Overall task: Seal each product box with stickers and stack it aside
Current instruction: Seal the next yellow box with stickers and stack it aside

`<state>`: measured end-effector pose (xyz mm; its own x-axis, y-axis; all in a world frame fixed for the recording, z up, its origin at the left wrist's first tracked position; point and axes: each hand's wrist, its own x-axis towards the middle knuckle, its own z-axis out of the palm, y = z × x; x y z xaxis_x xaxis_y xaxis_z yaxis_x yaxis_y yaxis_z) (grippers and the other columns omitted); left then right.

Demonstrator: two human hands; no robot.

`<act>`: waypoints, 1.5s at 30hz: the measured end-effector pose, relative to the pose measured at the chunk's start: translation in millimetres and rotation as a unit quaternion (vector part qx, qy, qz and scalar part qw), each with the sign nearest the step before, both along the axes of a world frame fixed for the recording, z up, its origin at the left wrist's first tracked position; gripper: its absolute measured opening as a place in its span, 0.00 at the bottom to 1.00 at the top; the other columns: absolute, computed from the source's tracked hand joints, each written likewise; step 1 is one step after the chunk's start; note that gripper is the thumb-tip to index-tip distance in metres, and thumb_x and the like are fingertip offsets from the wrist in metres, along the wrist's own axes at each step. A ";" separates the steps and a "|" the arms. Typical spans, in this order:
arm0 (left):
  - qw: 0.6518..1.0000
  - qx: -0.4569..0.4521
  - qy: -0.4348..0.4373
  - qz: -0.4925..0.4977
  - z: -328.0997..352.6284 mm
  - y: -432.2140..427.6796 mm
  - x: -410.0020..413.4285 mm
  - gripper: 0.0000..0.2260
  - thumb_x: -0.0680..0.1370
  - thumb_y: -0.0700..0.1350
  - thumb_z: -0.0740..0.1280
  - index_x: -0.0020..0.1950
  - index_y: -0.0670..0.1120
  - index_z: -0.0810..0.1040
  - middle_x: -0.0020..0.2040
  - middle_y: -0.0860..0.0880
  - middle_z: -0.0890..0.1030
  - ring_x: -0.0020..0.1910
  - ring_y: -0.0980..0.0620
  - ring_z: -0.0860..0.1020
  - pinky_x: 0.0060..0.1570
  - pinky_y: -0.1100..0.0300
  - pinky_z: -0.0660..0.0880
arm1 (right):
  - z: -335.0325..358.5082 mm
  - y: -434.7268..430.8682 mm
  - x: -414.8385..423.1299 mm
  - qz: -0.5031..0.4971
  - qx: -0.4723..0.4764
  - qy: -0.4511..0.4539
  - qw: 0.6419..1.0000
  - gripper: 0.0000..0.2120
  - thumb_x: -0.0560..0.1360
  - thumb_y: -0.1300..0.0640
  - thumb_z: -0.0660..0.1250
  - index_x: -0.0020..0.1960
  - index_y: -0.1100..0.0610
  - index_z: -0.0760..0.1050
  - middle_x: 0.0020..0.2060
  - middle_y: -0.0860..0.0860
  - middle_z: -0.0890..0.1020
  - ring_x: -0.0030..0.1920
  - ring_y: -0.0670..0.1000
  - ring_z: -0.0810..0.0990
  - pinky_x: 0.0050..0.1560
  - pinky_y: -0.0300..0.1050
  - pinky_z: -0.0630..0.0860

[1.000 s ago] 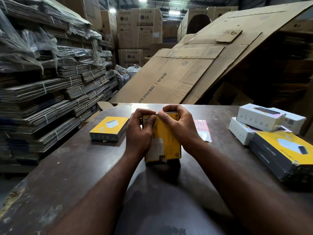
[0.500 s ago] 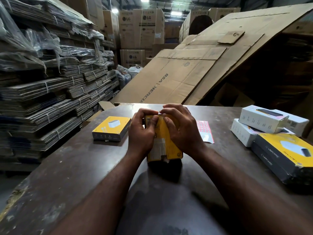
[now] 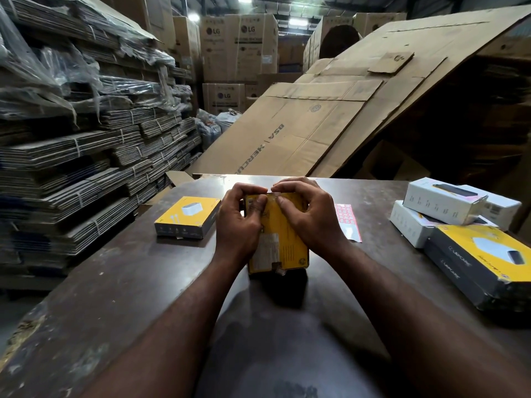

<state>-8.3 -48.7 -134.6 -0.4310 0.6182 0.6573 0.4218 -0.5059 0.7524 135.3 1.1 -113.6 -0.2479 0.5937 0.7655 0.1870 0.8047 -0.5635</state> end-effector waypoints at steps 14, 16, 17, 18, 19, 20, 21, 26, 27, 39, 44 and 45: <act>1.000 -0.003 -0.007 -0.020 2.3 -1.5 -0.7 0.02 0.77 0.51 0.69 0.48 0.58 0.79 0.49 0.55 0.83 0.51 0.51 0.81 0.52 0.43 0.79 | 0.0 2.1 4.5 0.001 0.045 0.004 0.999 0.07 0.75 0.55 0.75 0.53 0.53 0.85 0.50 0.46 0.84 0.55 0.44 0.81 0.56 0.44 0.79; 1.000 -0.003 -0.006 -0.020 2.2 -1.0 -0.9 0.02 0.77 0.51 0.68 0.48 0.58 0.80 0.49 0.55 0.83 0.51 0.50 0.81 0.53 0.42 0.78 | 1.8 1.5 5.4 0.016 0.009 0.016 1.000 0.06 0.75 0.55 0.75 0.52 0.53 0.86 0.49 0.45 0.85 0.54 0.43 0.82 0.54 0.39 0.78; 1.000 -0.003 -0.008 -0.021 2.5 -0.9 -0.8 0.02 0.77 0.51 0.68 0.48 0.58 0.79 0.49 0.55 0.83 0.51 0.51 0.81 0.53 0.42 0.78 | 3.0 2.1 6.5 0.025 -0.009 0.017 0.999 0.06 0.75 0.56 0.75 0.52 0.53 0.86 0.49 0.44 0.85 0.54 0.42 0.82 0.53 0.37 0.78; 1.000 -0.004 -0.012 -0.023 2.9 -1.1 -0.4 0.02 0.77 0.51 0.68 0.47 0.59 0.79 0.48 0.56 0.83 0.51 0.51 0.81 0.53 0.44 0.79 | 4.4 3.3 7.9 0.036 -0.026 0.016 0.999 0.06 0.76 0.56 0.74 0.52 0.54 0.86 0.49 0.44 0.85 0.54 0.42 0.82 0.53 0.36 0.77; 0.999 -0.007 -0.021 -0.029 4.0 -1.8 0.6 0.02 0.77 0.51 0.68 0.47 0.58 0.79 0.48 0.56 0.83 0.50 0.53 0.81 0.52 0.46 0.79 | 5.5 4.7 9.2 0.046 -0.041 0.014 0.998 0.06 0.76 0.57 0.73 0.52 0.54 0.86 0.50 0.44 0.85 0.54 0.42 0.82 0.53 0.36 0.77; 0.999 -0.011 -0.032 -0.037 5.1 -2.5 1.8 0.02 0.77 0.51 0.67 0.47 0.58 0.79 0.47 0.56 0.83 0.48 0.55 0.80 0.51 0.49 0.79 | 6.0 5.8 10.0 0.054 -0.054 0.013 0.997 0.06 0.77 0.58 0.72 0.52 0.54 0.85 0.50 0.44 0.85 0.55 0.42 0.82 0.54 0.35 0.77; 0.998 -0.015 -0.044 -0.046 5.9 -3.1 3.1 0.02 0.77 0.52 0.66 0.47 0.57 0.79 0.46 0.56 0.82 0.47 0.56 0.79 0.49 0.53 0.78 | 5.9 6.5 10.3 0.061 -0.065 0.014 0.996 0.06 0.77 0.59 0.71 0.53 0.54 0.85 0.50 0.44 0.85 0.55 0.42 0.82 0.54 0.36 0.77; 0.995 -0.023 -0.072 -0.062 6.9 -4.7 7.7 0.05 0.78 0.54 0.64 0.46 0.57 0.78 0.44 0.56 0.81 0.45 0.57 0.78 0.47 0.54 0.77 | 2.8 3.9 4.1 0.062 -0.107 0.026 0.992 0.05 0.76 0.53 0.73 0.52 0.50 0.83 0.50 0.43 0.83 0.53 0.42 0.82 0.53 0.45 0.82; 0.995 -0.023 -0.073 -0.061 7.0 -5.0 8.0 0.05 0.78 0.54 0.63 0.47 0.57 0.78 0.45 0.56 0.81 0.45 0.57 0.78 0.47 0.53 0.77 | 3.1 4.2 4.2 0.066 -0.114 0.027 0.991 0.05 0.76 0.53 0.73 0.52 0.50 0.82 0.50 0.43 0.83 0.53 0.42 0.82 0.53 0.46 0.82; 0.999 -0.027 -0.042 0.016 6.3 -4.6 17.2 0.11 0.75 0.53 0.75 0.47 0.57 0.73 0.47 0.55 0.79 0.47 0.54 0.80 0.48 0.56 0.78 | 4.2 3.8 7.3 0.126 -0.153 0.027 0.980 0.11 0.73 0.54 0.62 0.50 0.52 0.81 0.50 0.49 0.82 0.54 0.49 0.80 0.55 0.52 0.79; 0.996 -0.069 -0.019 -0.058 11.5 -9.7 10.6 0.12 0.77 0.48 0.74 0.51 0.57 0.71 0.53 0.49 0.79 0.50 0.52 0.79 0.52 0.51 0.80 | 5.2 2.3 3.4 0.099 -0.176 0.040 0.979 0.12 0.76 0.45 0.68 0.50 0.53 0.81 0.48 0.49 0.82 0.51 0.50 0.82 0.54 0.55 0.81; 0.994 -0.081 -0.020 -0.074 12.3 -11.6 9.4 0.12 0.77 0.47 0.73 0.52 0.57 0.71 0.55 0.48 0.78 0.50 0.52 0.79 0.51 0.51 0.80 | 5.4 1.8 2.6 0.088 -0.168 0.038 0.981 0.11 0.75 0.44 0.70 0.50 0.51 0.80 0.48 0.48 0.82 0.51 0.50 0.82 0.53 0.55 0.82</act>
<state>1.2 -60.2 -122.3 -0.3517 0.7730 0.5280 0.3204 -0.4306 0.8438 137.8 2.9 -108.3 -0.3199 0.7691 0.5533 0.0093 0.5865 -0.8099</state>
